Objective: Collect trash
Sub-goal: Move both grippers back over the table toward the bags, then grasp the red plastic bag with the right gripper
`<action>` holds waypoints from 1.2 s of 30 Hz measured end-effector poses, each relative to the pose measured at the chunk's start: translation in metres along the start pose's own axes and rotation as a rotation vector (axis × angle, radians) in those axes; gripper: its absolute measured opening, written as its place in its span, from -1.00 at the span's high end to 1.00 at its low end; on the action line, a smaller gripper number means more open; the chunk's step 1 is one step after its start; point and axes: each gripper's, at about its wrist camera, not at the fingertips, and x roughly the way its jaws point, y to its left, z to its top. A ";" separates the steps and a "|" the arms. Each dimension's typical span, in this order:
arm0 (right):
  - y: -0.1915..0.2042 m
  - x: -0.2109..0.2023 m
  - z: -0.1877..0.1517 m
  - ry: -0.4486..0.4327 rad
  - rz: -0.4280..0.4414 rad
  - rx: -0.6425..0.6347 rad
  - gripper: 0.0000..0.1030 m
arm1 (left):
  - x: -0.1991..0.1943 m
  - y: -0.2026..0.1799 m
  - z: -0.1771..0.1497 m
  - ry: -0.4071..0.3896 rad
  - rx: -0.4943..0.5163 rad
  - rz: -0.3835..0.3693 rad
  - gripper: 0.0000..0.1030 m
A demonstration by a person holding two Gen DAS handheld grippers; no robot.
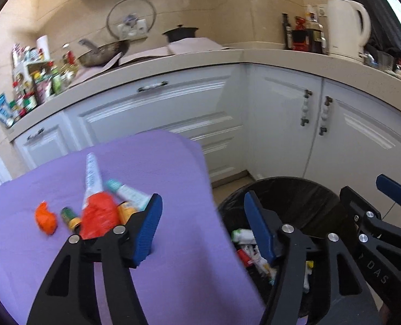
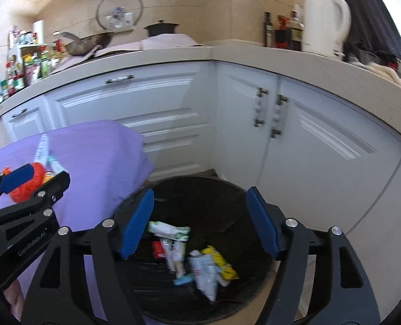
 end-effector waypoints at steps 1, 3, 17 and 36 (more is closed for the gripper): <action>0.008 0.000 0.001 0.000 0.009 -0.006 -0.42 | -0.002 0.011 -0.003 0.011 -0.016 0.016 -0.23; 0.025 -0.001 0.003 -0.008 0.041 -0.021 -0.46 | -0.006 0.027 -0.007 0.021 -0.040 0.038 -0.23; 0.149 0.023 0.023 0.065 0.240 -0.163 -0.16 | -0.043 0.180 -0.058 0.097 -0.186 0.330 -0.30; 0.235 0.027 0.011 0.150 0.357 -0.271 -0.11 | -0.063 0.287 -0.096 0.132 -0.335 0.503 -0.30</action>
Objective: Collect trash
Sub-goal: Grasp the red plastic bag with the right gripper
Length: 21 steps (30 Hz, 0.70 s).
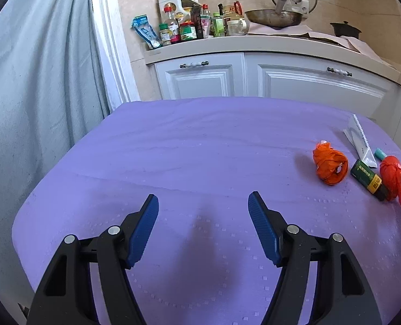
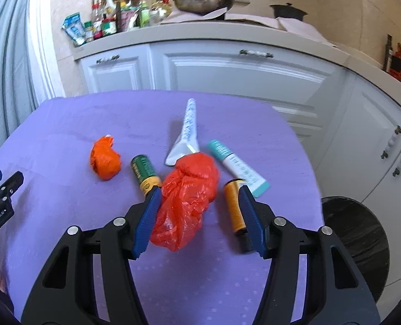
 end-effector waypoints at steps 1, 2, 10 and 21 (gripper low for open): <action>0.002 0.002 0.000 0.006 0.006 -0.002 -0.02 | 0.000 0.000 0.000 0.000 -0.001 -0.002 -0.30; 0.004 0.004 0.000 0.018 0.017 -0.005 0.14 | 0.000 0.000 -0.001 0.000 0.001 -0.004 -0.30; 0.015 0.004 -0.004 0.028 0.036 -0.032 0.57 | -0.002 -0.007 0.000 -0.008 0.023 -0.024 -0.30; -0.012 -0.034 0.003 -0.104 -0.068 -0.034 0.62 | -0.006 -0.029 0.005 -0.013 0.045 -0.071 -0.30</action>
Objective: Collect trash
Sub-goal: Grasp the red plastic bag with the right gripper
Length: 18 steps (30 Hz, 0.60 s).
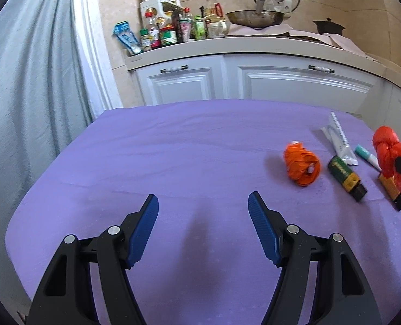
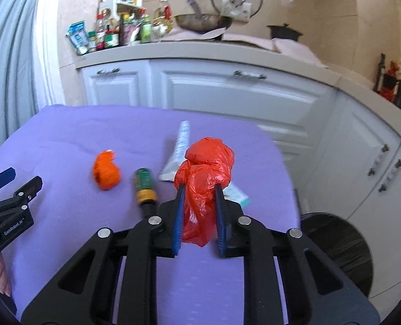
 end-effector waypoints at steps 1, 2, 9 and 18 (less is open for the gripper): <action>-0.006 -0.001 0.000 -0.002 -0.012 0.004 0.62 | 0.000 -0.005 0.002 -0.001 0.004 -0.013 -0.30; -0.012 -0.002 -0.001 -0.004 -0.024 0.010 0.62 | 0.000 -0.009 0.003 -0.002 0.008 -0.021 -0.30; -0.068 0.000 -0.013 0.008 -0.126 0.072 0.62 | 0.006 -0.044 0.014 0.000 0.044 -0.077 -0.35; -0.124 0.004 -0.029 0.021 -0.197 0.149 0.62 | 0.028 -0.071 0.033 0.008 0.062 -0.103 -0.40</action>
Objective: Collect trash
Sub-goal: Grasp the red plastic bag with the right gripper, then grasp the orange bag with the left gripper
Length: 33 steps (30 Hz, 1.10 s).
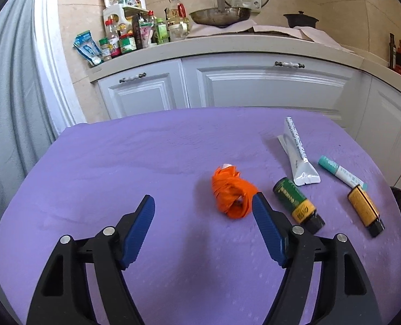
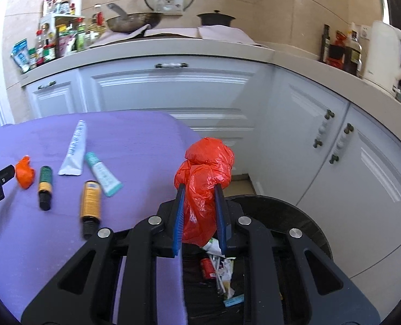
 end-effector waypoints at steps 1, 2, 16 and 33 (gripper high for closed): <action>-0.003 0.002 0.000 0.003 -0.002 0.005 0.62 | 0.005 -0.001 0.002 0.008 -0.002 -0.007 -0.40; -0.004 0.003 -0.001 0.004 -0.004 0.007 0.62 | 0.009 -0.002 0.003 0.014 -0.002 -0.011 -0.41; -0.003 0.014 -0.005 0.021 0.008 0.011 0.62 | 0.045 -0.011 0.005 0.131 0.011 -0.100 0.28; -0.001 -0.030 -0.025 0.009 0.018 0.022 0.62 | -0.014 -0.015 -0.016 0.044 0.043 -0.120 0.32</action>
